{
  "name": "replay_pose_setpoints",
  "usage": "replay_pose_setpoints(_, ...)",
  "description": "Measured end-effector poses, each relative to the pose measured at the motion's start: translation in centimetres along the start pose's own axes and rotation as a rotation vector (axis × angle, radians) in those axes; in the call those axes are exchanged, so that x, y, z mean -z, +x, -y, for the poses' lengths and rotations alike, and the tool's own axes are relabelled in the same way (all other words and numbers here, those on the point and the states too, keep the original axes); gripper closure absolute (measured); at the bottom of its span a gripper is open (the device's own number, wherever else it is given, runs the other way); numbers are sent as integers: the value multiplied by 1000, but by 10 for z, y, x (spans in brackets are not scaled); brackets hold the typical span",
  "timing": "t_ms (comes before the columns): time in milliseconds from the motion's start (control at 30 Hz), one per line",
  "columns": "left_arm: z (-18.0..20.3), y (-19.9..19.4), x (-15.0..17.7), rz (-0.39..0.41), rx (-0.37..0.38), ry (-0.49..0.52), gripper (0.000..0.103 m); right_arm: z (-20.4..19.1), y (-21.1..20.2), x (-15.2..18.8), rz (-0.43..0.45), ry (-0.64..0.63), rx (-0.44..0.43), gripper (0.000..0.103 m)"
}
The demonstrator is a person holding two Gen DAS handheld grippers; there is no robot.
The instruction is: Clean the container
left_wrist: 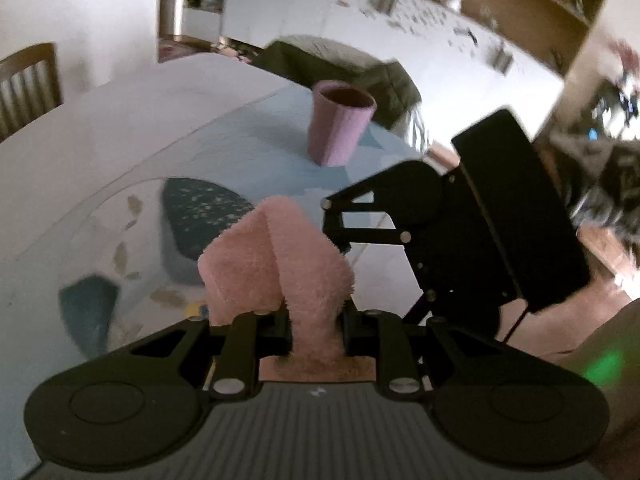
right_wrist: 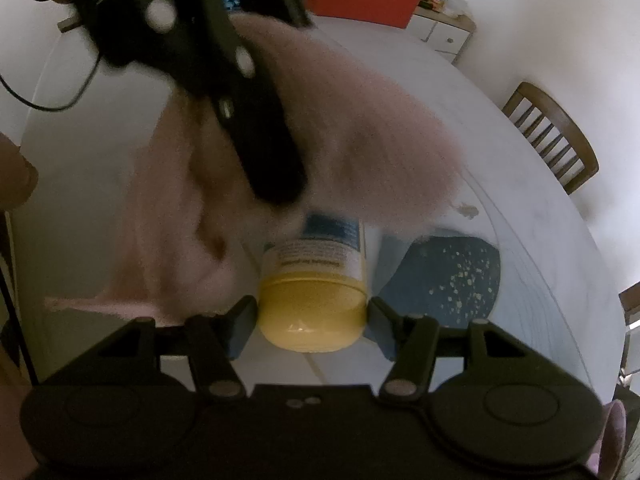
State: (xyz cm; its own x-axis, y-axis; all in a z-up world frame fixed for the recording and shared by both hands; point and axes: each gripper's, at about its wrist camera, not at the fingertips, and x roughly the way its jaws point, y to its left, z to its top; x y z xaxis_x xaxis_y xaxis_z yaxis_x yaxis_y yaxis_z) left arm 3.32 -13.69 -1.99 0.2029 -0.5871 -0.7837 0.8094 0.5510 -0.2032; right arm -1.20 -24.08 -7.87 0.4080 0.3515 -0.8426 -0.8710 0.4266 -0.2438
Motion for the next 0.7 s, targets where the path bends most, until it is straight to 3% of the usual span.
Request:
replay_pose_setpoints(100, -5, 15, -2, -31, -7, -7, 83, -1, -1, 1, 2, -14, 5, 43)
replay_pose_setpoints(267, -37, 9, 10, -33, -53, -117, 83, 2, -1, 4, 6, -14, 5, 43)
replay_pose_setpoints(400, -56, 2, 20, -21, -38, -205, 83, 3, -2, 5, 13, 0, 5, 43)
replay_pose_setpoints(700, -59, -4, 47, -19, -1, -302, 83, 37, -22, 15, 66, 328, -143, 39)
